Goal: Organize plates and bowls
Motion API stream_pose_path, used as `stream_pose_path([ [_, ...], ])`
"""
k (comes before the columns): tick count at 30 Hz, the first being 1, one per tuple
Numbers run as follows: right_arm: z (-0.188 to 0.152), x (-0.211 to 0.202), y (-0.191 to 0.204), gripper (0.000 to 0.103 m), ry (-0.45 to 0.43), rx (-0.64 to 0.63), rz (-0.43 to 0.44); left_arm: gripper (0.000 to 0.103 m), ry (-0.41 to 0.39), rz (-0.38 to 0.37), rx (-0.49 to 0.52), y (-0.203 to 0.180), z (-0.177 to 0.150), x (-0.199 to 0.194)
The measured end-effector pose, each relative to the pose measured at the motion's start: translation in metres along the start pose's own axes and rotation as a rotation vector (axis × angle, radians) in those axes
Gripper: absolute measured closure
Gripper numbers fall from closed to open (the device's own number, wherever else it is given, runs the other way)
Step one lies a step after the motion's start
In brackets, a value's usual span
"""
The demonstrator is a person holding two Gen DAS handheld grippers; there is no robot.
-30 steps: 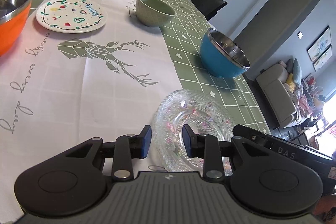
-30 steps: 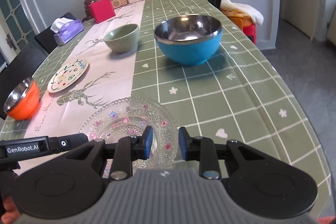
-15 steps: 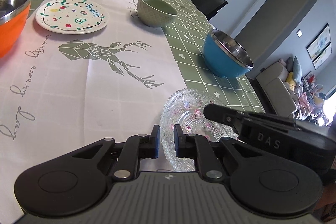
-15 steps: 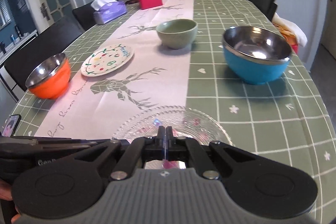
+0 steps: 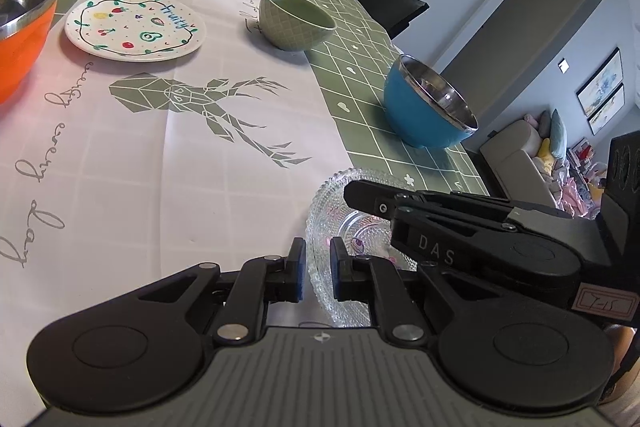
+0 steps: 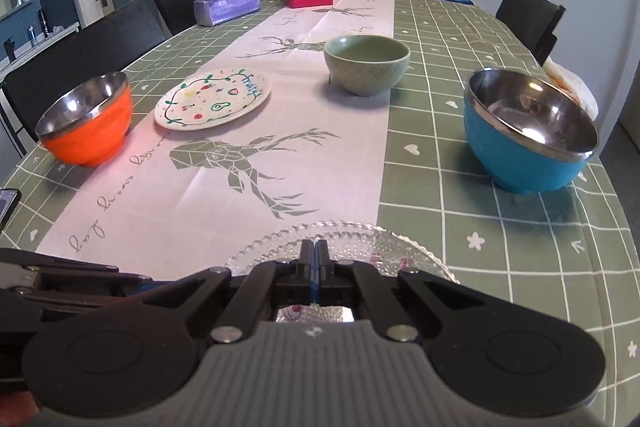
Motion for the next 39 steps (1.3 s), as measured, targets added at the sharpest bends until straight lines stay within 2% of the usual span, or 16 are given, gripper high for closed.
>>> stream_pose_path([
  [6, 0.003, -0.006, -0.010, 0.103, -0.017, 0.048, 0.001, 0.090, 0.001, -0.007, -0.003, 0.001, 0.000, -0.001],
  [14, 0.000, 0.002, 0.006, 0.103, -0.010, -0.071, -0.036, 0.091, 0.001, -0.008, 0.000, 0.001, 0.000, -0.001],
  [20, -0.001, 0.000, -0.002, 0.103, -0.013, -0.041, -0.048, 0.091, 0.000, -0.008, 0.000, 0.001, 0.000, -0.001],
  [26, 0.001, 0.002, 0.005, 0.103, -0.019, -0.079, -0.047, 0.091, 0.001, -0.004, 0.005, 0.000, 0.000, -0.001],
  [29, 0.001, 0.002, 0.000, 0.103, -0.019, -0.070, -0.074, 0.091, -0.001, -0.002, 0.007, 0.001, 0.000, -0.001],
  [34, 0.001, -0.001, -0.003, 0.103, -0.020, -0.044, -0.066, 0.090, -0.020, -0.001, -0.005, 0.002, 0.004, -0.005],
  [39, 0.011, -0.012, 0.007, 0.103, -0.041, -0.034, -0.027, 0.088, -0.060, 0.042, -0.012, 0.011, 0.021, -0.018],
])
Point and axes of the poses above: each gripper's, at about its wrist camera, not at the fingertips, and x roughly the way its jaws point, y to its left, z to its top, the point moved 7 cm from there along x, roughly the way its jaws point, and after that the axes turned 7 degrees about z, right-handed, at the moved point
